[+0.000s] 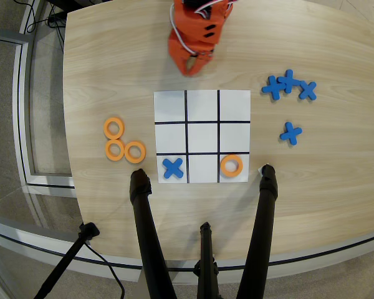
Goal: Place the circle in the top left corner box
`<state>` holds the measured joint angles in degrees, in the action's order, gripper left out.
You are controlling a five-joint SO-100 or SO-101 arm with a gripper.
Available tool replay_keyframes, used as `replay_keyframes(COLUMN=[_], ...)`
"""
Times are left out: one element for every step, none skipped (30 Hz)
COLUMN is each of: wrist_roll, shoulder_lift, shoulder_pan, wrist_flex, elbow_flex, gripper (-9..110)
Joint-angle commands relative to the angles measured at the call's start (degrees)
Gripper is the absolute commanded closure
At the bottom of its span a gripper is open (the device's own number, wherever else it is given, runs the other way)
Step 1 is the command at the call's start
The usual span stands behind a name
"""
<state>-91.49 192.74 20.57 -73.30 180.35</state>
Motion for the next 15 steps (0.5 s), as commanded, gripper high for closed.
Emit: replay_keyframes(wrist_roll=[0.2,0.2,0.2,0.2,0.2,0.2,0.2,0.2,0.2,0.2,0.2,0.2,0.2,0.2,0.2], shoulder_lift=[1.9,1.9,1.8,1.8,1.8,1.8,1.8,1.8,1.8,1.8,1.8,1.8,1.8,1.8,1.8], shoulder_pan=[30.6,37.4,43.5,49.8,56.0,61.0,64.7,67.8,70.3,71.8,72.6,73.0,73.0,72.8,72.6], wrist_flex=[-0.6,-0.8,-0.9,-1.0,-1.0,-1.0,-1.1,-1.1,-1.1,-1.1,-1.1,-1.1,-1.1,-1.1,-1.1], elbow_flex=[3.2,3.2,3.2,3.2,3.2,3.2,3.2,3.2,3.2,3.2,3.2,3.2,3.2,3.2,3.2], gripper=[101,101,101,101,101,101,101,101,101,101,101,101,101,101,101])
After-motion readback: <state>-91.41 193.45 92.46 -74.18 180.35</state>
